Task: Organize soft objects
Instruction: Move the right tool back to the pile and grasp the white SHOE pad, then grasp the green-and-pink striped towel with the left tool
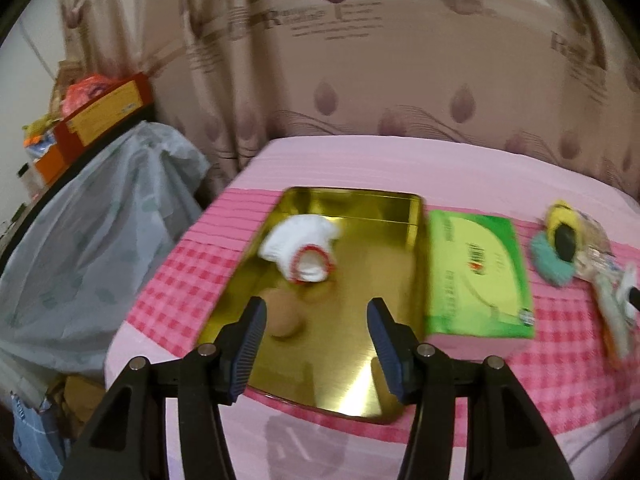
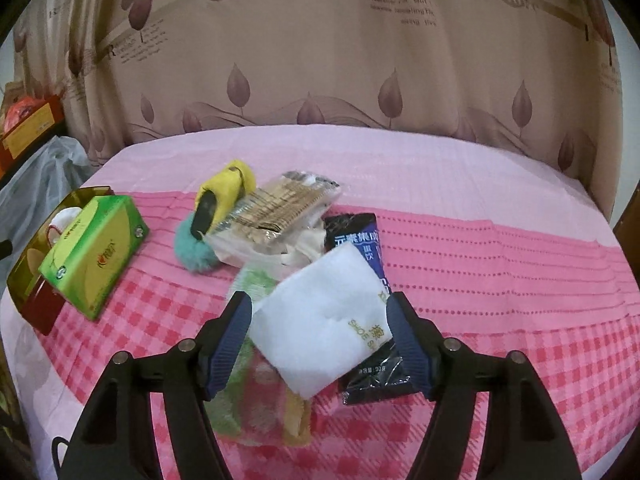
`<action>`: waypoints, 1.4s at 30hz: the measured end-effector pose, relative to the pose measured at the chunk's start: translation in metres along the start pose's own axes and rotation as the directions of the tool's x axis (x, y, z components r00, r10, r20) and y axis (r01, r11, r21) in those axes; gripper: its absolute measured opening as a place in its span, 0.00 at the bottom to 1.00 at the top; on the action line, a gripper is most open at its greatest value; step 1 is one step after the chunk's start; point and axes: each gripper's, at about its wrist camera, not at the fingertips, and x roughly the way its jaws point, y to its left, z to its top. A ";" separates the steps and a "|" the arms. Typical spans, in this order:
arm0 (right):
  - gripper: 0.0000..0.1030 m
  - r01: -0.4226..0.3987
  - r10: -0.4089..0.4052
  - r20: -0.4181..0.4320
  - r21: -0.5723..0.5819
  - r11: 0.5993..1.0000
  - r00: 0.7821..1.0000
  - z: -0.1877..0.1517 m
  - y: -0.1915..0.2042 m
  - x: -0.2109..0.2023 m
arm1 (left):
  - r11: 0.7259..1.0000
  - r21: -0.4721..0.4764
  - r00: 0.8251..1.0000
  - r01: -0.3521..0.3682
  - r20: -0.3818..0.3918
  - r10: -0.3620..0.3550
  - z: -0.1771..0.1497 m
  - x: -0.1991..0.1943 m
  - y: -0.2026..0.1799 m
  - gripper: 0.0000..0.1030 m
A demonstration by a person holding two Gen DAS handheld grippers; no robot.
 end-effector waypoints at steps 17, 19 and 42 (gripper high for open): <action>0.62 -0.014 0.014 0.002 -0.021 1.000 1.000 -0.007 -0.002 0.024 | 0.963 0.178 0.978 0.204 -0.073 -0.194 -0.019 -0.013 -0.118 0.52; 0.56 -0.029 0.029 0.004 -0.025 0.999 1.000 -0.008 0.000 0.024 | 0.958 0.193 0.976 0.213 -0.083 -0.200 -0.023 -0.013 -0.127 0.52; 0.37 -0.053 0.051 0.052 0.040 0.998 0.997 -0.012 -0.030 -0.013 | 0.903 0.259 0.937 0.344 -0.150 -0.314 -0.026 -0.025 -0.195 0.52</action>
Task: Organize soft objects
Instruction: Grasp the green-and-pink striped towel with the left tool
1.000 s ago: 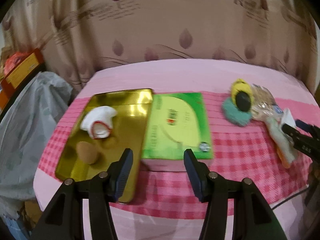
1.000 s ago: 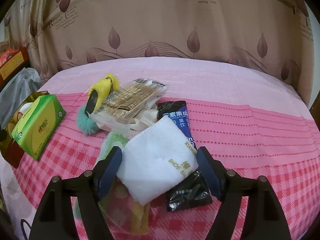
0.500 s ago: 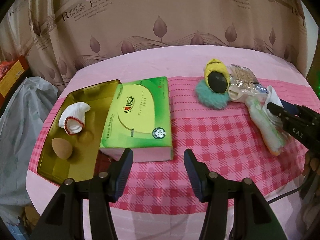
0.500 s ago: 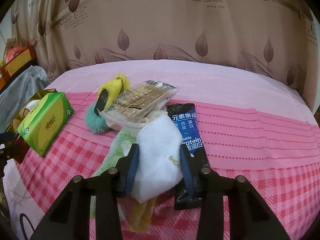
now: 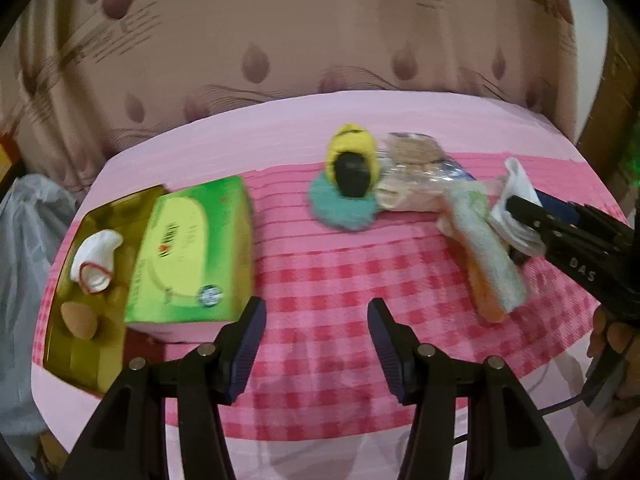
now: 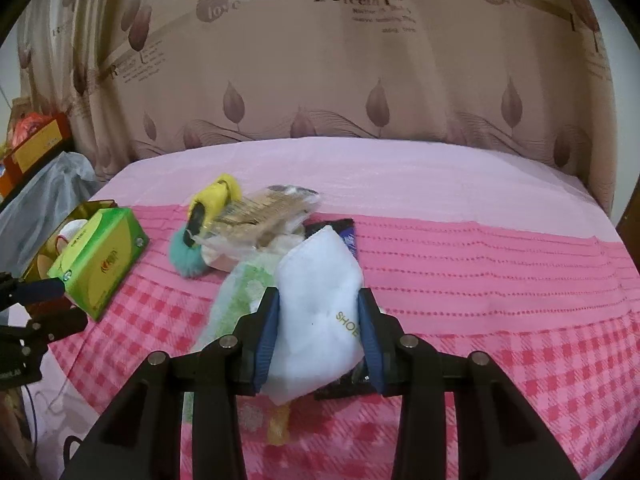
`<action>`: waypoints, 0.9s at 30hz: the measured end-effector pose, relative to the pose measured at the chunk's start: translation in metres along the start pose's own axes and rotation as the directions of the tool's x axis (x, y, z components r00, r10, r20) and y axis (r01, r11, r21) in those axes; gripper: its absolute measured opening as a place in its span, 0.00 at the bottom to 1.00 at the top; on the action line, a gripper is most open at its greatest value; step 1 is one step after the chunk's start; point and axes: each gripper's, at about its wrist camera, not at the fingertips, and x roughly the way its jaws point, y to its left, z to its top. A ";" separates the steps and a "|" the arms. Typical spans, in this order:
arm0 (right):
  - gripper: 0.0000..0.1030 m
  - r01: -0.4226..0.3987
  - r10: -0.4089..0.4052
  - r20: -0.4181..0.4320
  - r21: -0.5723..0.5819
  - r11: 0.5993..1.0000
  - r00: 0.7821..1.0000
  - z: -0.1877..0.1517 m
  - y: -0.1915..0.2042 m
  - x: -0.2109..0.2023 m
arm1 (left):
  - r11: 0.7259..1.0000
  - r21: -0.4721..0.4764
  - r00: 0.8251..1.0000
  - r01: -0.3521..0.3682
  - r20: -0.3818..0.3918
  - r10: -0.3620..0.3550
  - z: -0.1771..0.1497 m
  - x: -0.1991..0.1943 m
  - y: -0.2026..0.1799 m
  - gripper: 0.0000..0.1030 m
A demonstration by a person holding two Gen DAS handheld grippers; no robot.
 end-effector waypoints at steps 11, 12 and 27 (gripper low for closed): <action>0.40 0.062 -0.060 -0.030 0.045 0.997 0.998 -0.006 -0.033 -0.004 | 0.993 0.101 0.999 0.053 -0.012 -0.052 0.014 0.005 -0.056 0.52; 0.40 0.079 -0.077 -0.035 0.047 0.996 0.996 -0.008 -0.037 -0.005 | 0.992 0.109 0.998 0.061 -0.012 -0.060 0.016 0.005 -0.060 0.52; 0.40 0.113 -0.102 -0.078 0.155 0.981 0.992 -0.028 -0.081 -0.001 | 0.976 0.085 0.974 0.198 -0.124 -0.187 0.042 0.058 -0.115 0.52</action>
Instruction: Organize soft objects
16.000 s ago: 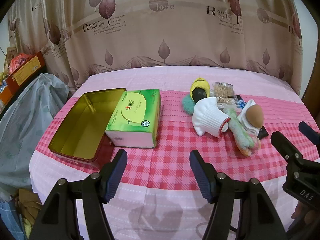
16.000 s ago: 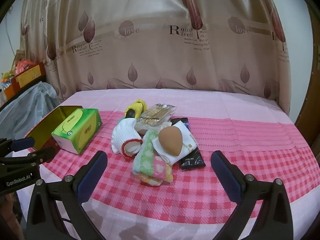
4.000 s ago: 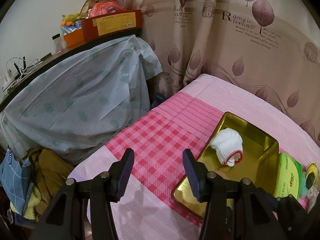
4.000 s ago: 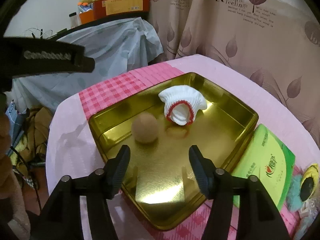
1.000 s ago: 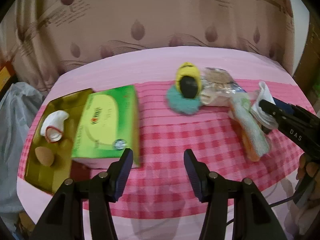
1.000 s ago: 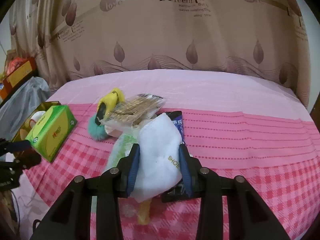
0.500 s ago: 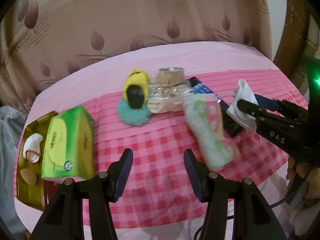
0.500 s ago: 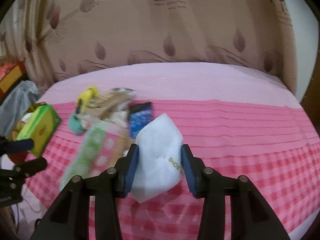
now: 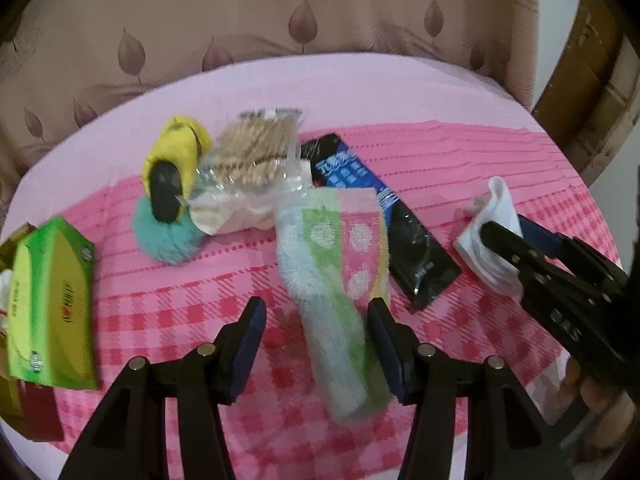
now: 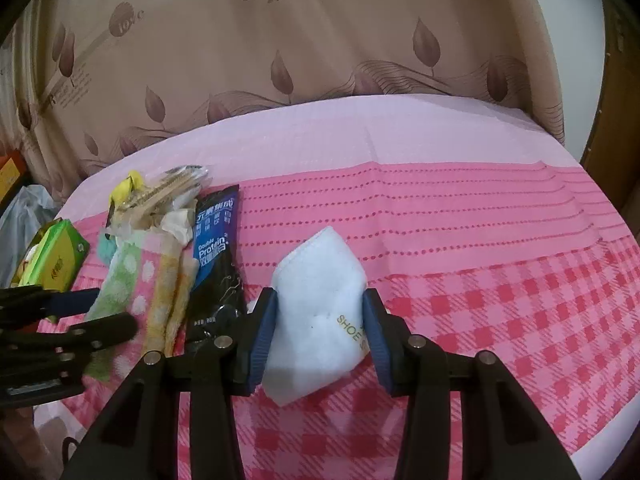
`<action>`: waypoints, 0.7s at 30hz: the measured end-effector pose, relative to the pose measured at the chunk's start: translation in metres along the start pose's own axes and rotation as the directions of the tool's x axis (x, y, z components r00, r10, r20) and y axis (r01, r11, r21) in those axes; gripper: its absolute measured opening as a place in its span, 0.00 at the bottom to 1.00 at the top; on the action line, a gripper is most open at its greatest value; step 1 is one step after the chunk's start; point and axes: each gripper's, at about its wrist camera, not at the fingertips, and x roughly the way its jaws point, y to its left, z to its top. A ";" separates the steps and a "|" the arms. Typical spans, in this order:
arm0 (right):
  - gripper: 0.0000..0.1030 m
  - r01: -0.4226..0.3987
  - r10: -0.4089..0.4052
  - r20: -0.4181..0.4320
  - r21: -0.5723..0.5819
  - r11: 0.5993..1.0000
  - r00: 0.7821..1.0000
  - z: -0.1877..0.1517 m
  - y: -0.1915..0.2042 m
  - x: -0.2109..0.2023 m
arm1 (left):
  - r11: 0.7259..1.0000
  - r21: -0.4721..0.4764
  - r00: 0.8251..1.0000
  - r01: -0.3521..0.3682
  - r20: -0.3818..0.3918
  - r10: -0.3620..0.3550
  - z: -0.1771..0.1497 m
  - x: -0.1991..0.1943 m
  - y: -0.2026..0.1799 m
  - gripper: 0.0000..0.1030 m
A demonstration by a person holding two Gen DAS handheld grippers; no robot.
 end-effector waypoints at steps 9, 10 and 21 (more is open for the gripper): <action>0.41 0.017 -0.017 0.000 -0.020 1.000 1.000 -0.006 0.005 0.007 | 0.998 -0.046 0.999 0.051 0.001 -0.051 -0.004 0.020 0.003 0.22; 0.41 0.022 -0.022 0.000 -0.027 0.999 1.000 -0.006 0.006 0.007 | 0.995 -0.055 0.997 0.078 0.001 -0.078 -0.004 0.020 0.005 0.21; 0.41 0.051 -0.051 0.003 -0.055 0.997 0.999 -0.009 0.012 0.012 | 0.995 -0.046 0.994 0.090 0.058 -0.088 -0.013 -0.015 0.016 0.21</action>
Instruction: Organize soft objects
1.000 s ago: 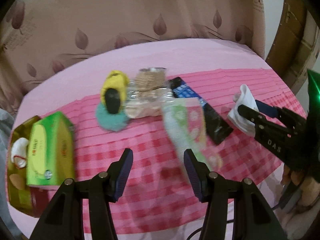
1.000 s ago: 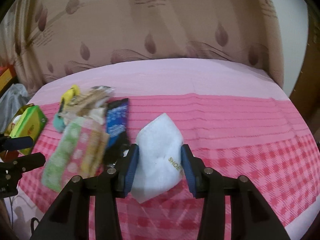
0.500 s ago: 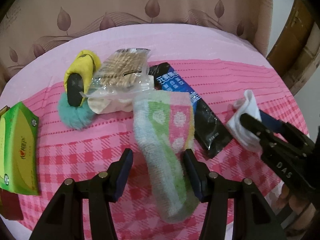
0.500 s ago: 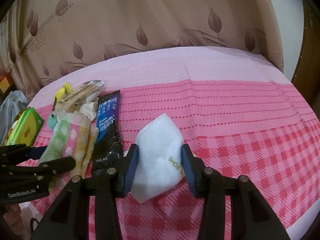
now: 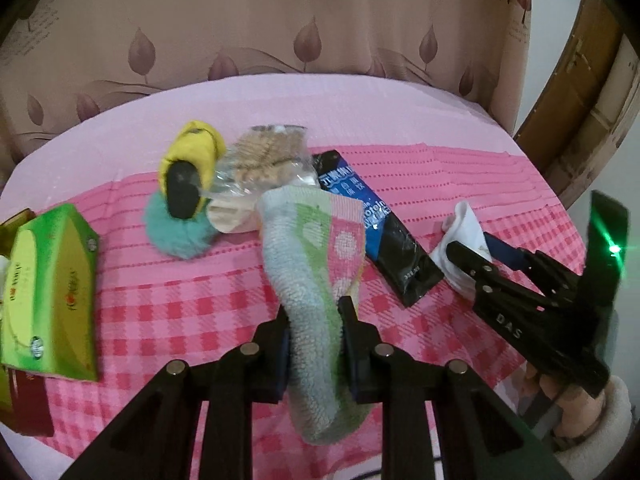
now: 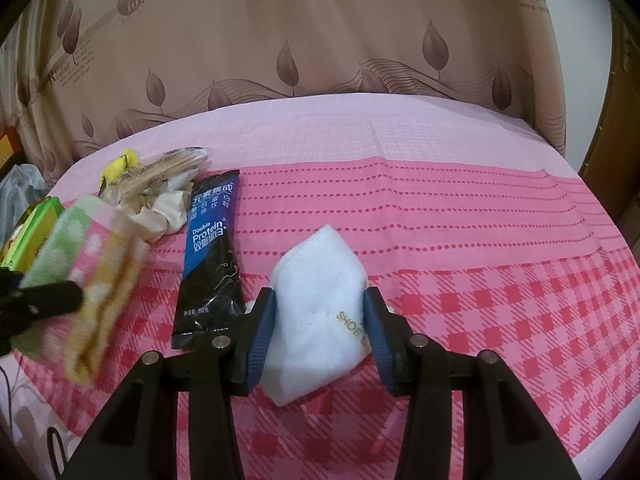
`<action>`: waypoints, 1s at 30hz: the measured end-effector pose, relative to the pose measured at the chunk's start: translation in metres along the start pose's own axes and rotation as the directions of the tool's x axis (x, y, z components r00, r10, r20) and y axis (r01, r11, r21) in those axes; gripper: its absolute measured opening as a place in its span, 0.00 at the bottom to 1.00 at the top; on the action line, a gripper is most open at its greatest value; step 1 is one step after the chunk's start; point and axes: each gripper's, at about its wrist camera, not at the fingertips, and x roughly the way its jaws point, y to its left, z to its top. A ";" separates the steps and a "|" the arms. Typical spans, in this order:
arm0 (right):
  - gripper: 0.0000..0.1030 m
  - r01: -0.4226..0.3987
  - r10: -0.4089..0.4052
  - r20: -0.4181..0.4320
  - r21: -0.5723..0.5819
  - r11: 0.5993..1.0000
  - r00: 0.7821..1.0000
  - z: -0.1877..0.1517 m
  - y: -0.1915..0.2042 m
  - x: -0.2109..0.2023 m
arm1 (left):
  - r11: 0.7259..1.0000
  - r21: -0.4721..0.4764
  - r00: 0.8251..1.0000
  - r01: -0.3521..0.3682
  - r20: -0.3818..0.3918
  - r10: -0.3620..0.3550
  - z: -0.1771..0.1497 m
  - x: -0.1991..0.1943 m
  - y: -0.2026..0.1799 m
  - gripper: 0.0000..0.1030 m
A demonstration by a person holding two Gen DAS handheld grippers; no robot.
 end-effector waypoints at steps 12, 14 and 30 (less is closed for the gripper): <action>0.43 0.003 -0.003 0.000 -0.005 1.000 1.000 -0.001 0.002 0.002 | 0.999 -0.012 0.998 -0.037 0.056 0.038 -0.007 -0.041 0.020 0.21; 0.43 0.004 -0.004 0.000 -0.006 1.000 1.000 -0.001 0.002 0.002 | 0.999 -0.022 0.997 -0.041 0.065 0.042 -0.009 -0.050 0.025 0.21; 0.43 0.006 -0.006 0.000 -0.007 1.000 1.000 -0.001 0.002 0.002 | 0.969 -0.140 0.965 -0.202 0.143 0.222 -0.017 -0.117 0.116 0.21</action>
